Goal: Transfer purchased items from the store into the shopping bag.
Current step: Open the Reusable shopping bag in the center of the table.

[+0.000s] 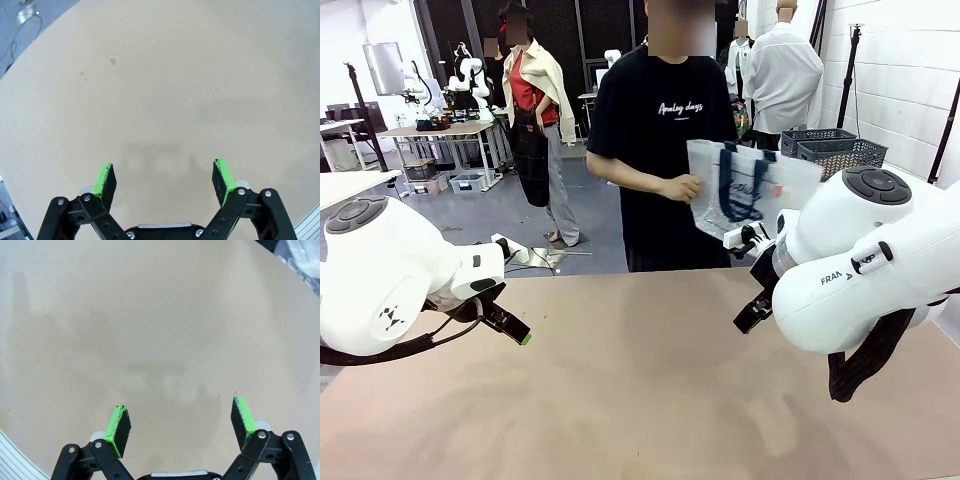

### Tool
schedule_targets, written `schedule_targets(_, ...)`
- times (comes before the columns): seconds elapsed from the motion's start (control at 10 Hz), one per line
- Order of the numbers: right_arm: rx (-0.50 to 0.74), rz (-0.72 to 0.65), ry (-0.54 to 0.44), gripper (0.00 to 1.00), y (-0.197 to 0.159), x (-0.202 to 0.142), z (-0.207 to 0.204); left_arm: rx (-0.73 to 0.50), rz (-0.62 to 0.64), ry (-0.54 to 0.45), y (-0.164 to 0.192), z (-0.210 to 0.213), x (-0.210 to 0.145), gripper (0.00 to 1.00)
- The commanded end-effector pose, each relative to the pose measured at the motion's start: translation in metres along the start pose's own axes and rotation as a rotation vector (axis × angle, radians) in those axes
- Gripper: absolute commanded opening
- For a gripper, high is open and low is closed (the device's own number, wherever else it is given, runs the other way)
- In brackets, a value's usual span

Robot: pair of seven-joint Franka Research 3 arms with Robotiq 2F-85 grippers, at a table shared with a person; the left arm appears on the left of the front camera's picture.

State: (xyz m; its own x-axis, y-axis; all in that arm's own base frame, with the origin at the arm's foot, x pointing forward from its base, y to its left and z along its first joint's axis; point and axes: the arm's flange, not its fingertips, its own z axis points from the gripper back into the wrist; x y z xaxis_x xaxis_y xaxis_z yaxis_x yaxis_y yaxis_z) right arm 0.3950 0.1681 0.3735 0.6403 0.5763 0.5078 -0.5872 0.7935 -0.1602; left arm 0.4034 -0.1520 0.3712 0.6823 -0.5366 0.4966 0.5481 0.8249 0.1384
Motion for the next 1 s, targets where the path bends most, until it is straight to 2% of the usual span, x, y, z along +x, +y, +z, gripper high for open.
schedule_targets(0.0, 0.000, 0.000, 0.000, 1.00, -0.0001, 0.0000, 0.0000, 0.000, 0.002, 0.000, 0.0009, 0.0000, -0.0003, 1.00)
schedule_targets(0.9, 0.000, 0.000, 0.000, 1.00, -0.0001, 0.0000, 0.0000, 0.000, 0.002, 0.000, 0.0009, 0.0000, -0.0003, 1.00)
